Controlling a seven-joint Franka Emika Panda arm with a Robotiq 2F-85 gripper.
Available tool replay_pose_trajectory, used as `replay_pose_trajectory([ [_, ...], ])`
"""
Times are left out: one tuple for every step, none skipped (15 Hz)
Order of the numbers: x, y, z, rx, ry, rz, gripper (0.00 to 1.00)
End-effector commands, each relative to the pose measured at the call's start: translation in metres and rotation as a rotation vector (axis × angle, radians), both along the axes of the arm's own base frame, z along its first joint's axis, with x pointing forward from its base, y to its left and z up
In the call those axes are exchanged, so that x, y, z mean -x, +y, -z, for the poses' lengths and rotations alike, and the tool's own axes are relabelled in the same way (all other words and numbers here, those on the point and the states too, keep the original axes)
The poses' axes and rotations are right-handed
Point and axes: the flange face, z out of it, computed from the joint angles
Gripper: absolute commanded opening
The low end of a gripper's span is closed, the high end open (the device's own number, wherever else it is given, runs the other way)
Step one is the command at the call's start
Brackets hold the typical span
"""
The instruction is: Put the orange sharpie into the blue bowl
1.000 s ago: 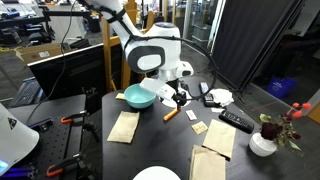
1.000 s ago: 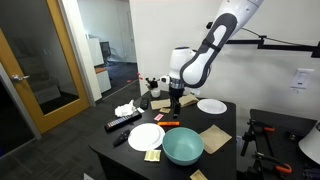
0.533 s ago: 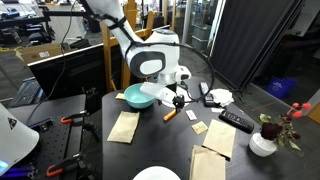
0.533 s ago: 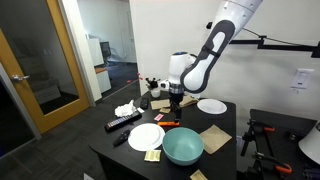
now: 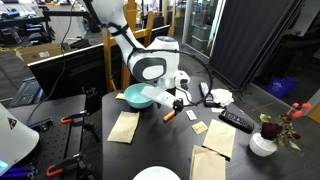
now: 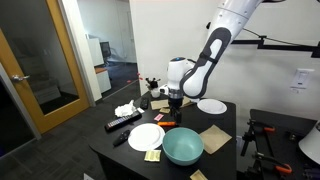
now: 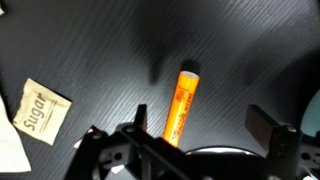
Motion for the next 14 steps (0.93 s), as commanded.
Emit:
replay_pose_trajectory([
  [-0.009, 0.002, 0.006, 0.016, 0.019, 0.013, 1.00],
  [-0.011, 0.002, 0.008, 0.016, 0.019, 0.016, 1.00],
  [-0.012, 0.002, 0.010, 0.016, 0.018, 0.020, 1.00],
  [-0.014, 0.001, 0.011, 0.017, 0.015, 0.025, 0.99],
  [-0.015, 0.001, 0.012, 0.017, 0.014, 0.029, 0.75],
  [-0.017, 0.000, 0.013, 0.018, 0.012, 0.036, 0.75],
  [-0.018, -0.001, 0.013, 0.020, 0.011, 0.046, 0.68],
  [-0.019, -0.002, 0.014, 0.021, 0.008, 0.051, 0.61],
  [-0.021, -0.002, 0.014, 0.023, 0.006, 0.059, 0.54],
  [-0.022, -0.003, 0.014, 0.024, 0.005, 0.064, 0.45],
  [-0.022, -0.004, 0.014, 0.025, 0.003, 0.072, 0.38],
  [-0.023, -0.005, 0.014, 0.026, 0.002, 0.074, 0.30],
  [-0.024, -0.005, 0.014, 0.026, 0.000, 0.077, 0.23],
  [-0.025, -0.006, 0.014, 0.026, -0.001, 0.079, 0.14],
])
